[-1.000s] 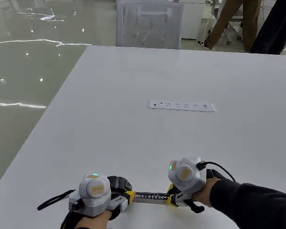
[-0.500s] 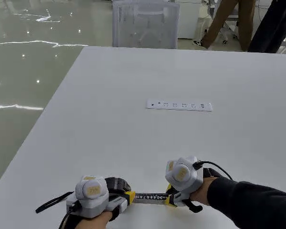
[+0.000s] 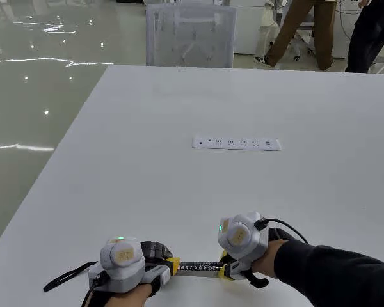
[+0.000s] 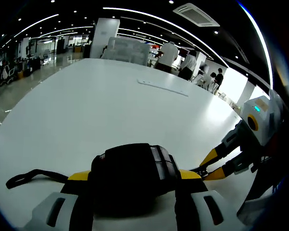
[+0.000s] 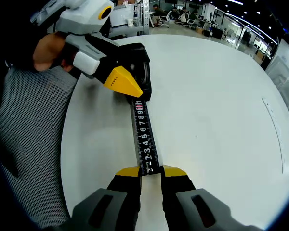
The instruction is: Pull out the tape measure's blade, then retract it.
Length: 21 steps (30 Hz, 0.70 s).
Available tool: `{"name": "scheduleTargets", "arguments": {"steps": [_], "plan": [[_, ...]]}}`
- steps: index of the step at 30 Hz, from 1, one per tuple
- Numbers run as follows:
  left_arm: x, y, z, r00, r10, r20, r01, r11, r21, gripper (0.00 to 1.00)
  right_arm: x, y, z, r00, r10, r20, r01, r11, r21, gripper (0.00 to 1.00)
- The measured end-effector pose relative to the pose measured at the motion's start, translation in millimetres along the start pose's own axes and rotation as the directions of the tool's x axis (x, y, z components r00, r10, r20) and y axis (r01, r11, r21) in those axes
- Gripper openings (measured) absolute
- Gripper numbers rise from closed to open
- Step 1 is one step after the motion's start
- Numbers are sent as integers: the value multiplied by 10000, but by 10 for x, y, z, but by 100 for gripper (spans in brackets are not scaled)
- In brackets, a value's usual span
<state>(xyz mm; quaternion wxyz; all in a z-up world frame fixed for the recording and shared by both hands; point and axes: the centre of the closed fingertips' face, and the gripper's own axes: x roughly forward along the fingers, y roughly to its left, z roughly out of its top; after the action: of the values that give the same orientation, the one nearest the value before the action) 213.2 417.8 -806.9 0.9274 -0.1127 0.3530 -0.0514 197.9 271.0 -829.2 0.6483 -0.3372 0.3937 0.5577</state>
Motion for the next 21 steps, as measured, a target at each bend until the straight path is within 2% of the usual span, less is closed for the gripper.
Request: {"name": "scheduleTargets", "arguments": {"steps": [1,2,6,15,21], "plan": [[1,3,9,9998,-31,204,28,9999,128,64,-1,2,0,10000,-32,24,32,10000,30,12],[-2,8,9,9997,-51,234,48,9999,120,64,-2,5,0,10000,-54,54,54,10000,16,12],[-12,7,3,10000,-53,80,50,9995,314,62,3,12,17,9996,-93,272,91,9999,68,12],[-13,-2,-5,9998,-185,2,185,9992,348,61,24,35,69,9995,15,328,-15,10000,12,12],[-18,-5,-6,9996,-265,-42,266,9991,322,61,36,30,108,9983,-24,588,18,9999,104,12]]}}
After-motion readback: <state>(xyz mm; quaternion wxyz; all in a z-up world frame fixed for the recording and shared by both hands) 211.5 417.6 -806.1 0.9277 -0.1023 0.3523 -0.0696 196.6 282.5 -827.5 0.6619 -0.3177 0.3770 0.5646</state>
